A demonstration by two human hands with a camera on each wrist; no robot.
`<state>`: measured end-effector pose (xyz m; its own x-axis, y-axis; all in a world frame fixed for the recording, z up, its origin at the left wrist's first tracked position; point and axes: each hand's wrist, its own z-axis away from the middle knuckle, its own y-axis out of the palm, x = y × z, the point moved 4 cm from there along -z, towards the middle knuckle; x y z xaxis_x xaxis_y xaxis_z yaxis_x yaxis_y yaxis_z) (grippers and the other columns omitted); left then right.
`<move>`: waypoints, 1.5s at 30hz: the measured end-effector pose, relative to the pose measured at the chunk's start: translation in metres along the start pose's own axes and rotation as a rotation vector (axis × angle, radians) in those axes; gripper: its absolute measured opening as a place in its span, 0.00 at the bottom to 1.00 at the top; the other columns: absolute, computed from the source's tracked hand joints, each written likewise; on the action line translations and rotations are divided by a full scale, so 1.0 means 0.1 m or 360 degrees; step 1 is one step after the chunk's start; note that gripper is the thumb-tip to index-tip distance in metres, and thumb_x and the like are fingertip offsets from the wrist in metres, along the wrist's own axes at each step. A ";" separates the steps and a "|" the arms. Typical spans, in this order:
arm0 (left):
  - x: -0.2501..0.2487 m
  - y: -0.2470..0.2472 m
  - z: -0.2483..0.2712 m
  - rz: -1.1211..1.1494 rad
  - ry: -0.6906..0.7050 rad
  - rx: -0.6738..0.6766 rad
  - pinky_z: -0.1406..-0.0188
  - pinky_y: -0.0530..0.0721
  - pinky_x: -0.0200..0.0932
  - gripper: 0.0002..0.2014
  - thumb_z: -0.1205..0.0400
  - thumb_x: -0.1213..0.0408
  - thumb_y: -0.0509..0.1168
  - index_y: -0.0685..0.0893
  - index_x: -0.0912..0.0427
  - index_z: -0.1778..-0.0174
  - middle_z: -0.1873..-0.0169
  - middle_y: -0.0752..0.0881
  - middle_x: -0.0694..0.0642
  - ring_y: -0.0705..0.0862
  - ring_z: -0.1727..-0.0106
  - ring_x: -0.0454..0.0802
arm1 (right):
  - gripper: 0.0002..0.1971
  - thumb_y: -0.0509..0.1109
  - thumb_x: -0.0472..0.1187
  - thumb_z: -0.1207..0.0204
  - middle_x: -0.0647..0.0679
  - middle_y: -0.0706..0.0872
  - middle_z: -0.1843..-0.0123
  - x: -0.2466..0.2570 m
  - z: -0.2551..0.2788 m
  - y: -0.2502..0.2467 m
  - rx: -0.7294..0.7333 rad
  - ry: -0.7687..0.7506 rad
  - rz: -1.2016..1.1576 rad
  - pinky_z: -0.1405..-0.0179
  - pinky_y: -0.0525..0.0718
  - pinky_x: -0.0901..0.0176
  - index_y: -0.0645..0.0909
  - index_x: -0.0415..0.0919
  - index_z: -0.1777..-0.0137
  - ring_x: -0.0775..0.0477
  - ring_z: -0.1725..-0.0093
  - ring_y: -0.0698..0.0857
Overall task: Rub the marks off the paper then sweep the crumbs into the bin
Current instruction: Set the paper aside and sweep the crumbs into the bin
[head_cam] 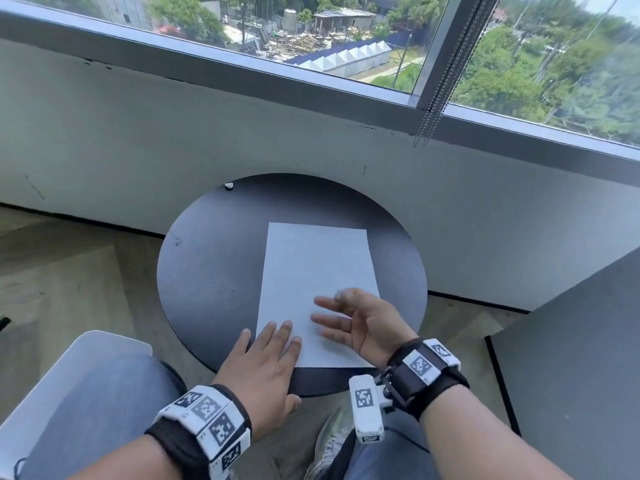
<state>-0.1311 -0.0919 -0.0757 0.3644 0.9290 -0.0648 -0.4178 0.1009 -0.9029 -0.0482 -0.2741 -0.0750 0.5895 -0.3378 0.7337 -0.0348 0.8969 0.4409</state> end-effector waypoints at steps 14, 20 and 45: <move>0.15 0.16 -0.13 0.0109 0.0087 -0.0199 0.51 0.92 0.62 0.43 0.40 0.33 0.56 0.88 0.56 0.36 0.36 0.89 0.60 0.91 0.40 0.59 | 0.04 0.66 0.40 0.15 0.35 0.87 0.38 0.96 -0.99 -0.17 -0.0324 -0.0257 -0.0049 0.46 0.89 0.46 0.80 0.40 0.50 0.34 0.42 0.89; 0.14 0.20 -0.12 0.0097 0.0153 -0.0245 0.38 0.74 0.60 0.43 0.33 0.28 0.57 0.79 0.57 0.32 0.37 0.90 0.60 0.78 0.33 0.59 | 0.08 0.63 0.38 0.13 0.34 0.83 0.32 1.04 -1.24 -0.51 -0.0619 -0.0429 -0.0422 0.42 0.86 0.45 0.78 0.36 0.40 0.33 0.35 0.86; 0.31 -0.02 0.10 0.0204 -0.0065 -0.0376 0.31 0.80 0.60 0.30 0.28 0.38 0.56 0.88 0.52 0.39 0.31 0.84 0.56 0.82 0.27 0.56 | 0.06 0.62 0.40 0.13 0.30 0.88 0.35 -0.11 0.19 0.16 0.0062 0.0129 0.0116 0.37 0.84 0.40 0.77 0.40 0.51 0.31 0.40 0.88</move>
<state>-0.1274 -0.0597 -0.0714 0.2850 0.9429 -0.1721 -0.2507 -0.1000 -0.9629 -0.0709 -0.2617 -0.0663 0.6476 -0.2466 0.7210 -0.1103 0.9059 0.4089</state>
